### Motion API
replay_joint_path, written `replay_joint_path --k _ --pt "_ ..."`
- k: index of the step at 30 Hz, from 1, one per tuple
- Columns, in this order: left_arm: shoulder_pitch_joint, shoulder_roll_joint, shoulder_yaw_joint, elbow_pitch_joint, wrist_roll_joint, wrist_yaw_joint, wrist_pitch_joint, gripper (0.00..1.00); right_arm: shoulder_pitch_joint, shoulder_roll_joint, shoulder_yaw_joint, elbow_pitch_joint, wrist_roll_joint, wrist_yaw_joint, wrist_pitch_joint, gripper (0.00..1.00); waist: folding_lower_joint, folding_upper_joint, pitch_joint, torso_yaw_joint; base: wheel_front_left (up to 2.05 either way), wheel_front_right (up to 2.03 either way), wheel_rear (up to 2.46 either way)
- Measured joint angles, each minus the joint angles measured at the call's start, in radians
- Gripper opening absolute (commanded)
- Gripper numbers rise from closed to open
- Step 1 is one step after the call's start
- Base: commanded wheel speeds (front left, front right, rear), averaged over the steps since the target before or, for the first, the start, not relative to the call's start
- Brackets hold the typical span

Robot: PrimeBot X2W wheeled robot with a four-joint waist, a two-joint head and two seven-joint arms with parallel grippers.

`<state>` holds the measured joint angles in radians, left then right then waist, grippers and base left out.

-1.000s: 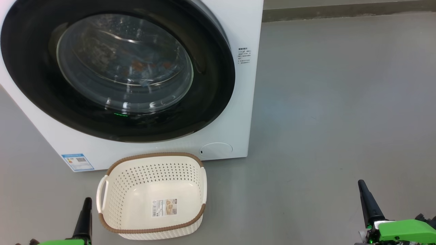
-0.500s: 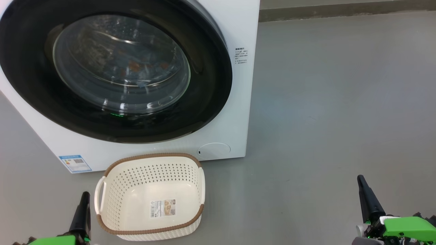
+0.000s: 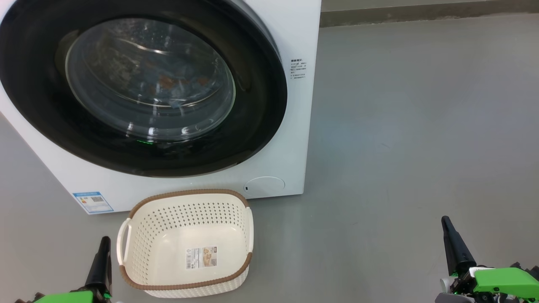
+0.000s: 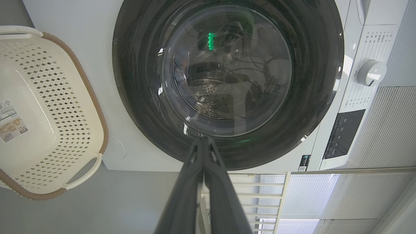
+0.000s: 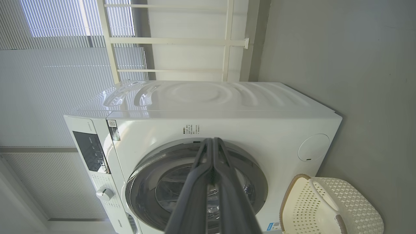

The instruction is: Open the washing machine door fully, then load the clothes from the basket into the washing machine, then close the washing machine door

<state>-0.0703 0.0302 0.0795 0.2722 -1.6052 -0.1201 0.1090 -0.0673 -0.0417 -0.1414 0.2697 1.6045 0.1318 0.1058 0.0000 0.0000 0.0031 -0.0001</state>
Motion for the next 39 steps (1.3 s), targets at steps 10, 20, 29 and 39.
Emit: replay_joint_path --k 10,20,29,39 --pt "0.000 0.000 0.000 0.000 0.000 0.000 0.000 0.00 0.000 0.000 0.000 0.000 0.000 0.000 0.000 0.00 0.0000 0.0000 0.000 0.000 0.00 0.00 0.00" --pt "0.000 0.000 0.000 0.000 0.000 0.000 0.000 0.00 0.000 0.000 0.000 0.000 0.000 0.000 0.000 0.00 0.0000 0.0000 0.000 0.000 0.00 0.00 0.00" --pt "0.000 0.000 0.000 0.000 0.000 0.000 0.000 0.00 0.000 0.000 0.000 0.000 0.000 0.000 0.000 0.00 0.0000 -0.0001 0.000 0.000 0.00 0.00 0.00" --pt "0.000 0.000 0.000 0.000 0.000 0.000 0.000 0.00 0.000 0.000 0.000 0.000 0.000 0.000 0.000 0.00 0.0000 0.0000 0.000 0.000 0.00 0.00 0.00"
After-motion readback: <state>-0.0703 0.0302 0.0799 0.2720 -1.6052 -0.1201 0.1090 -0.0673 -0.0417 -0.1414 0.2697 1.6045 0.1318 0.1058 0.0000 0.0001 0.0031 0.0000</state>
